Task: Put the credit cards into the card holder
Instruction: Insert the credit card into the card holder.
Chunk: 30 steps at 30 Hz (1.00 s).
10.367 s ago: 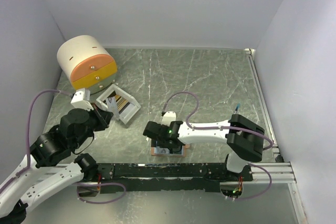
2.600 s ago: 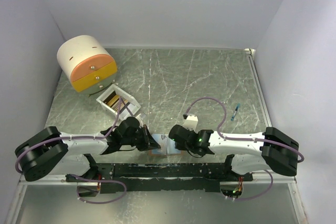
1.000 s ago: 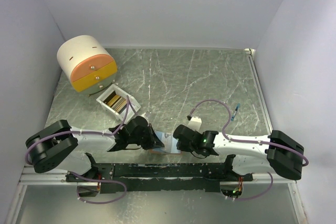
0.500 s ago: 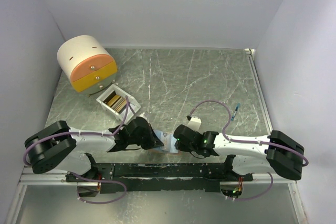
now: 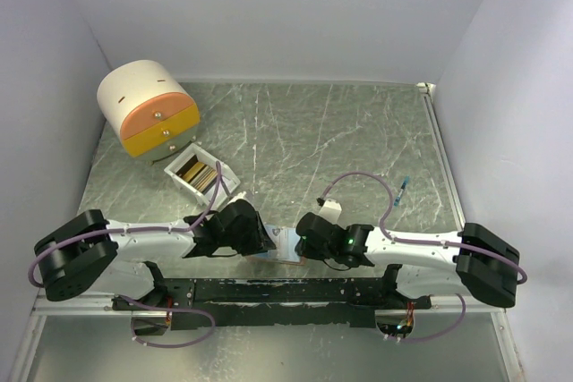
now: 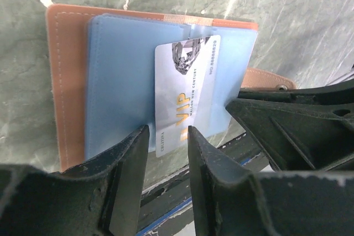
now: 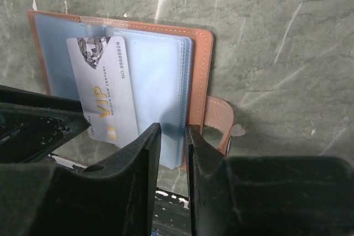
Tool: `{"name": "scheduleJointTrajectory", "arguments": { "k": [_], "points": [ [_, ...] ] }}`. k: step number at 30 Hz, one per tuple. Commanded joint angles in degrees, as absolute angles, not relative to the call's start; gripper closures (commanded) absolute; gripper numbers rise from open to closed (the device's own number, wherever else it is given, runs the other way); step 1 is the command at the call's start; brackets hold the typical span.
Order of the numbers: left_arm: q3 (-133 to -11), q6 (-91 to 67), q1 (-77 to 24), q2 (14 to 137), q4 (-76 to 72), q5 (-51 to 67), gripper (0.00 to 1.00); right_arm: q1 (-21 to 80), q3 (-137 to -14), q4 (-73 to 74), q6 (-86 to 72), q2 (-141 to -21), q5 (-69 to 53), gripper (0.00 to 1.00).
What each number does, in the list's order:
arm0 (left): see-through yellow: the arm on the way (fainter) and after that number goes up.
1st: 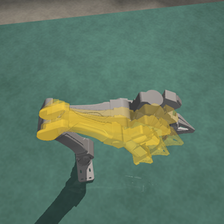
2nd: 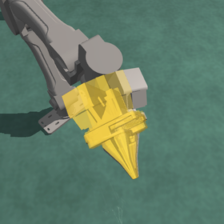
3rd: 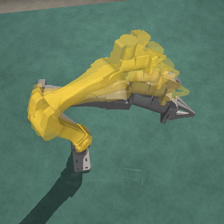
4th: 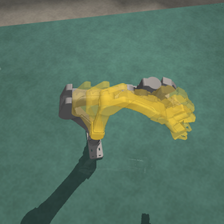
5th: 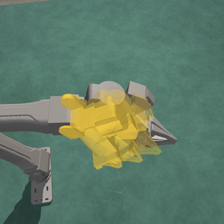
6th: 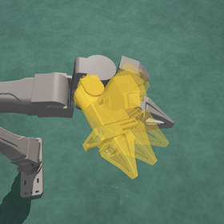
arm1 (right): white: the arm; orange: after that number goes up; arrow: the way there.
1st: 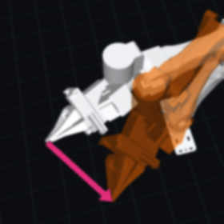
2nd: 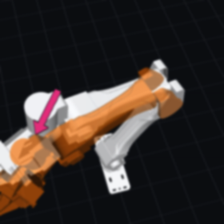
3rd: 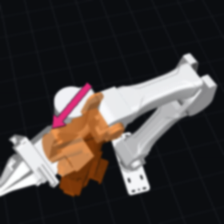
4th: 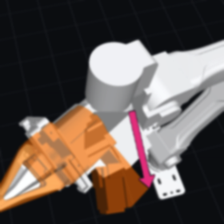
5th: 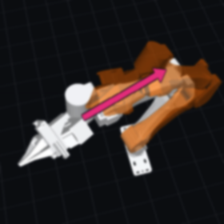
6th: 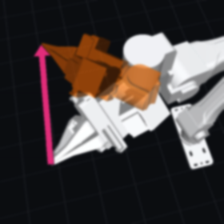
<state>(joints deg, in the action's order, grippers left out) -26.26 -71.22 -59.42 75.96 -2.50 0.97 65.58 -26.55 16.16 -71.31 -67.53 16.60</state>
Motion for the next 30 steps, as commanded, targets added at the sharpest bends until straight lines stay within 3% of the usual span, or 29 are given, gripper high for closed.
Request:
{"name": "scheduleJointTrajectory", "arguments": {
  "k": [1, 17, 30],
  "points": [
    [-28.4, -68.5, -59.8, 74.2, 1.6, -3.4, 0.55, 65.2, -27.0, 18.0, -70.6, -66.7, 17.1, 0.75],
    [-31.4, -62.9, -59.8, 77.9, 0.6, -6.0, 0.52, 61.1, -28.8, 18.8, -67.7, -67.8, 16.9, 0.71],
    [-33.7, -59.1, -59.8, 82.4, -3.4, -3.8, 0.56, 60.3, -26.3, 15.2, -67.2, -69.3, 15.0, 0.73]
  ]
}}
